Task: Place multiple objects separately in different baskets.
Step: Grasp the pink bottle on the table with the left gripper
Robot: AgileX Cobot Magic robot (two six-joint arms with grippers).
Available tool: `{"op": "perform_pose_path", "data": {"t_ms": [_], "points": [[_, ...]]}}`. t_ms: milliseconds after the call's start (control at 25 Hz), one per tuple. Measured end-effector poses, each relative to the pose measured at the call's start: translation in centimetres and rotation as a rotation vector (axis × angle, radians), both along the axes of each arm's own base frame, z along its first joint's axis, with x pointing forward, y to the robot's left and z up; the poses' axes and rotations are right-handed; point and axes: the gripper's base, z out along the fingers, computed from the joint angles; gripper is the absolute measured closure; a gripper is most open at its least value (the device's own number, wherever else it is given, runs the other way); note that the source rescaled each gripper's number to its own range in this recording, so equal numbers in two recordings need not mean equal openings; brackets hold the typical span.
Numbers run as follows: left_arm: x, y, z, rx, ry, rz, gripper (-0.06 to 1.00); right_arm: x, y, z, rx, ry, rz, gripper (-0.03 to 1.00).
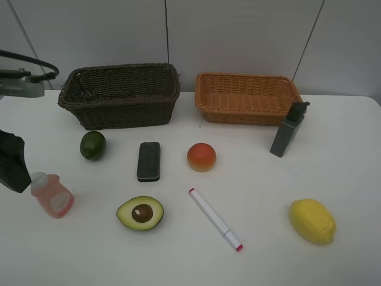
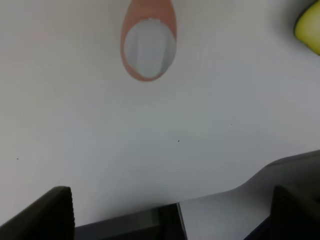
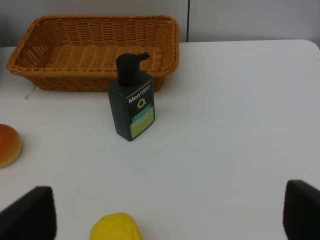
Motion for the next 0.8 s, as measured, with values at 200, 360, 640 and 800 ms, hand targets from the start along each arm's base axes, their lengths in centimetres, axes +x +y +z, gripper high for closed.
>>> {"op": "perform_pose_path", "data": {"t_ms": [200,360,640,800], "points": [[2.8,-2.1,-3.7,0.094,0.089,-0.109,-0.05,0.0,0.0,0.0,0.000,0.000,0.000,-0.03],[4.0,-2.5,-5.6,0.103,0.084,-0.110,-0.05,0.0,0.0,0.0,0.000,0.000,0.000,-0.03],[5.4,-3.0,-8.0,0.083,0.069,-0.100,-0.05,0.0,0.0,0.0,0.000,0.000,0.000,-0.03],[5.7,-3.3,-9.6,0.077,0.116,-0.086,-0.05,0.0,0.0,0.0,0.000,0.000,0.000,-0.03]]}}
